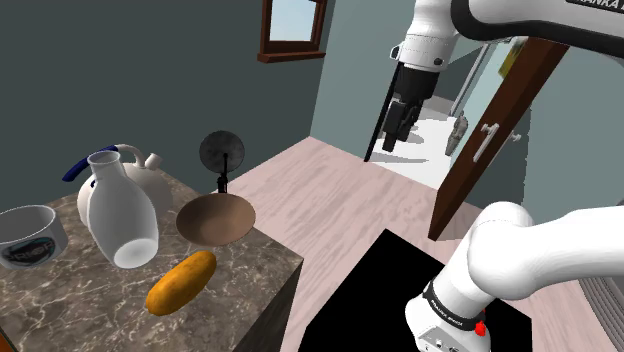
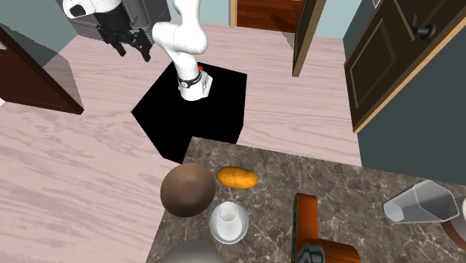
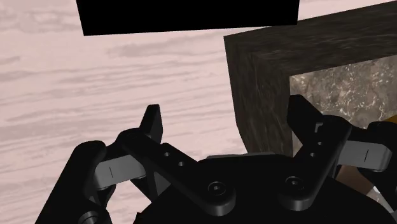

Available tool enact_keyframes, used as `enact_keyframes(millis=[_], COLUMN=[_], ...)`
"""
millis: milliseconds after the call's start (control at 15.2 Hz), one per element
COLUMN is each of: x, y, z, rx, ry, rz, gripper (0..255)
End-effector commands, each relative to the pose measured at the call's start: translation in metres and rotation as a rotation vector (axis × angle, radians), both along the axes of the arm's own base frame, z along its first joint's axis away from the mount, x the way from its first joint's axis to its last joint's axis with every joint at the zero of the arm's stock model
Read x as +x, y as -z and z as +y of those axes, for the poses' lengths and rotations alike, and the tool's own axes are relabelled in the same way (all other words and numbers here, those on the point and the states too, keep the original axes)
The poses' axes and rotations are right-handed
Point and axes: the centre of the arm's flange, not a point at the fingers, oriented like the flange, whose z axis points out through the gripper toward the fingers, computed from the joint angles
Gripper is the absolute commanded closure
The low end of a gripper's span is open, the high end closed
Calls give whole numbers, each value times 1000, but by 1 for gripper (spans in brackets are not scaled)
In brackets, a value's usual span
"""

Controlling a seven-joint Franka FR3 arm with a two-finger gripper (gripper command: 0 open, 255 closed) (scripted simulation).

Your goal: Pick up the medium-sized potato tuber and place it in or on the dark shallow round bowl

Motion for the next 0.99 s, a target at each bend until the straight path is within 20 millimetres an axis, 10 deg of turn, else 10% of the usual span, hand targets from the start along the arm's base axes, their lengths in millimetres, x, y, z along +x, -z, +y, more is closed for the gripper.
enact_keyframes(millis=[0, 924], x=[0, -19], y=[0, 76], z=[0, 162], rx=[0, 10], ry=[0, 402], rz=[0, -29], gripper=[0, 0])
